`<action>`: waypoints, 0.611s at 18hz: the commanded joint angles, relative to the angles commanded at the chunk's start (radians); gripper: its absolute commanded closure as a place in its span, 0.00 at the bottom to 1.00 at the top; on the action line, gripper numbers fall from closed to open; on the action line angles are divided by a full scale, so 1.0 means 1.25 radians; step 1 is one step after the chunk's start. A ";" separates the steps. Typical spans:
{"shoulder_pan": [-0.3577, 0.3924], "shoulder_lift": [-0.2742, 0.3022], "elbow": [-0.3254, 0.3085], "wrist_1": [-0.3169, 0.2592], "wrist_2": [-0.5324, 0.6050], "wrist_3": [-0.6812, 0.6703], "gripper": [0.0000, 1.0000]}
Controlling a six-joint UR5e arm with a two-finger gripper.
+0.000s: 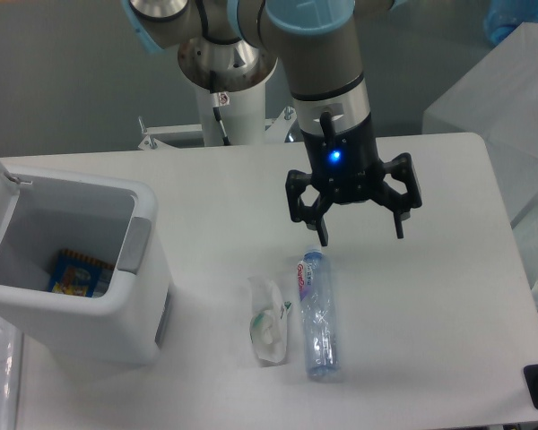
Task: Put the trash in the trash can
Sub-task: 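Lower the open gripper toward the crumpled clear plastic bag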
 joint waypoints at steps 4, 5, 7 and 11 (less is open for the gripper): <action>-0.005 -0.009 -0.002 0.006 0.021 -0.006 0.00; -0.005 -0.011 -0.004 0.006 0.017 -0.006 0.00; -0.009 -0.015 -0.022 0.009 0.011 -0.005 0.00; -0.012 -0.038 -0.058 0.105 0.006 -0.007 0.00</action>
